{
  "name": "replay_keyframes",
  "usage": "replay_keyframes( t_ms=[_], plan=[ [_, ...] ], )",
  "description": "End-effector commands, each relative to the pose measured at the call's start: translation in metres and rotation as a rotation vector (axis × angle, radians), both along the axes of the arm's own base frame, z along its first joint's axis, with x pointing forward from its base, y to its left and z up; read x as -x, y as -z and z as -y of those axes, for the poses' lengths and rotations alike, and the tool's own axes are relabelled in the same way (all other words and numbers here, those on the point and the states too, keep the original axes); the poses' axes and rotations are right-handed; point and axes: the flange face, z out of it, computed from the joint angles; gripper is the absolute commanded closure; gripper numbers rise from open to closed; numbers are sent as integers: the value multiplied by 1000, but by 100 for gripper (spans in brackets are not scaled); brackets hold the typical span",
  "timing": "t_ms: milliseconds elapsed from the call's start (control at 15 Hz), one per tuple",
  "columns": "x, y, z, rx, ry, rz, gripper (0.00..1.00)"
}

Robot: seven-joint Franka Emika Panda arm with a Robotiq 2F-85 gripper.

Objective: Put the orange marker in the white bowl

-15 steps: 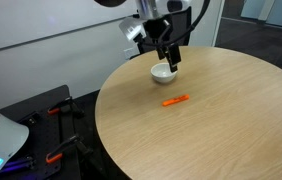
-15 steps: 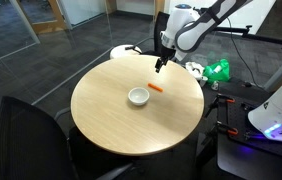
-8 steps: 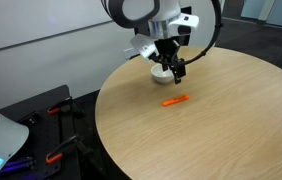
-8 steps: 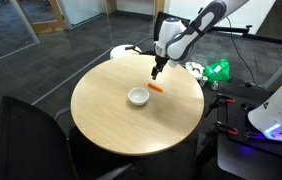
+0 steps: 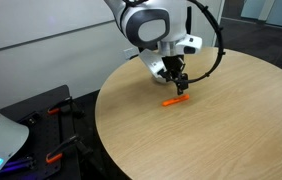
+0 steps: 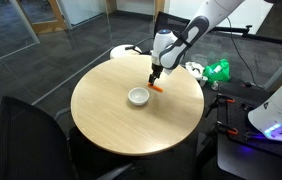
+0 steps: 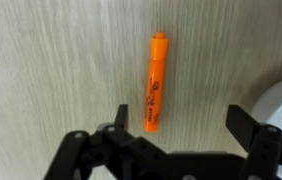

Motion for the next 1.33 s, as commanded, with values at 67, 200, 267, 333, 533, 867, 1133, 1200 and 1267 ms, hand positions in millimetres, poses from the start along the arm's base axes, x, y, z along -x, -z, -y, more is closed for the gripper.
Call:
replay_keyframes(
  t_ms=[67, 200, 267, 333, 533, 867, 1133, 1200, 1267],
  plan=[
    [-13, 21, 4, -2, 12, -26, 0],
    [-14, 29, 6, 1, 18, -34, 0],
    [-15, 33, 8, 1, 20, -37, 0],
    [-15, 36, 9, 3, 23, -40, 0],
    [-17, 44, 13, 6, 27, -46, 25],
    [-18, 50, 15, 7, 31, -49, 53],
    [-17, 53, 17, 9, 34, -52, 84],
    [-17, 54, 17, 10, 34, -53, 90],
    [-16, 54, 18, 12, 37, -55, 97]
  ],
)
